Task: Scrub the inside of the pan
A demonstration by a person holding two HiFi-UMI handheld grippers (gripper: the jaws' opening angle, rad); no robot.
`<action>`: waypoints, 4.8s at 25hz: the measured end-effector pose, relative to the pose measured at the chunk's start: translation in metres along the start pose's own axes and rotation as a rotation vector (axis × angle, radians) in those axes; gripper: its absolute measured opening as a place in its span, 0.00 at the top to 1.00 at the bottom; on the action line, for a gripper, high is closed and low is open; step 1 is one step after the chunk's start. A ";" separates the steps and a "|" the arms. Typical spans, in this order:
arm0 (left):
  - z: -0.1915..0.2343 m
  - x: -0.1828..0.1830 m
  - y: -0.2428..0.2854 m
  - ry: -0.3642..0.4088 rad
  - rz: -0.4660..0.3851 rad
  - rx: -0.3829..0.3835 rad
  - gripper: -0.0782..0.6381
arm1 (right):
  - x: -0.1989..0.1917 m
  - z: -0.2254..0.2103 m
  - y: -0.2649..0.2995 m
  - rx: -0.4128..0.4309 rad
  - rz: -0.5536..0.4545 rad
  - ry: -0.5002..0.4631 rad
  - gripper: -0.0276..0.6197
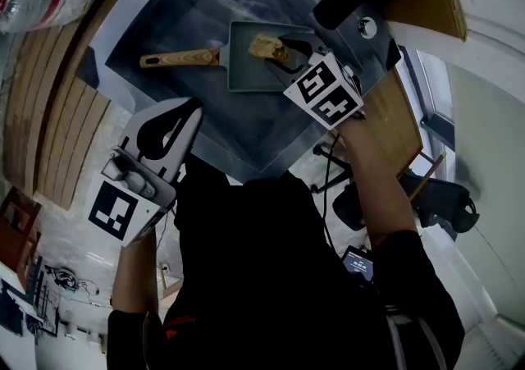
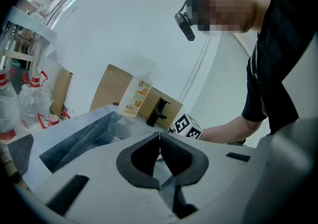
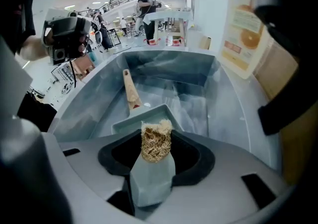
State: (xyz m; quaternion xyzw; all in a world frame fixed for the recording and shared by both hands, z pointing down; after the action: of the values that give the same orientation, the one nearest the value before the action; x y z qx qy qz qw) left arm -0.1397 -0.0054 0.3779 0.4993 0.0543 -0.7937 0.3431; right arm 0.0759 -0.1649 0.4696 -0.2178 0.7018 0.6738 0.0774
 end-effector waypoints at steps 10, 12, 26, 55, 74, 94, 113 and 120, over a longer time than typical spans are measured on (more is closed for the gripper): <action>0.016 -0.008 -0.037 -0.025 -0.024 0.052 0.86 | 0.025 0.028 0.037 0.078 0.071 -0.082 0.68; 0.020 -0.011 -0.041 -0.030 -0.024 0.059 0.86 | 0.027 0.028 0.041 0.079 0.075 -0.085 0.68; 0.017 -0.013 -0.025 -0.038 -0.031 0.034 0.86 | 0.006 0.018 0.029 0.083 0.198 -0.162 0.68; 0.002 0.001 0.005 -0.003 -0.008 0.002 0.86 | -0.021 -0.002 0.002 0.049 0.304 -0.168 0.68; 0.018 -0.011 -0.063 -0.018 -0.040 0.077 0.86 | 0.036 0.066 0.043 0.152 0.279 -0.261 0.68; 0.003 -0.009 -0.024 -0.012 -0.032 0.029 0.86 | -0.014 0.040 0.023 0.143 0.408 -0.290 0.68; -0.020 0.000 0.013 0.026 0.006 -0.011 0.86 | -0.048 0.018 0.003 0.123 0.413 -0.254 0.68; -0.033 0.015 0.004 0.075 0.007 -0.006 0.86 | -0.036 0.015 -0.028 0.075 0.248 -0.163 0.68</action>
State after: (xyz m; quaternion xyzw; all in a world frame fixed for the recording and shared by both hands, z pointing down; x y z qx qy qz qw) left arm -0.1165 -0.0012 0.3504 0.5280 0.0677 -0.7730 0.3452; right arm 0.1169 -0.1425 0.4578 -0.0711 0.7393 0.6671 0.0582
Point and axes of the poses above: the fingertips, and each gripper's own axes: y forward along the fingers, z to its left, x out of its top, the point moved 10 cm from there along -y, backward along the fingers, and after that the axes turned 1 degree about y, right-handed, at the moved point
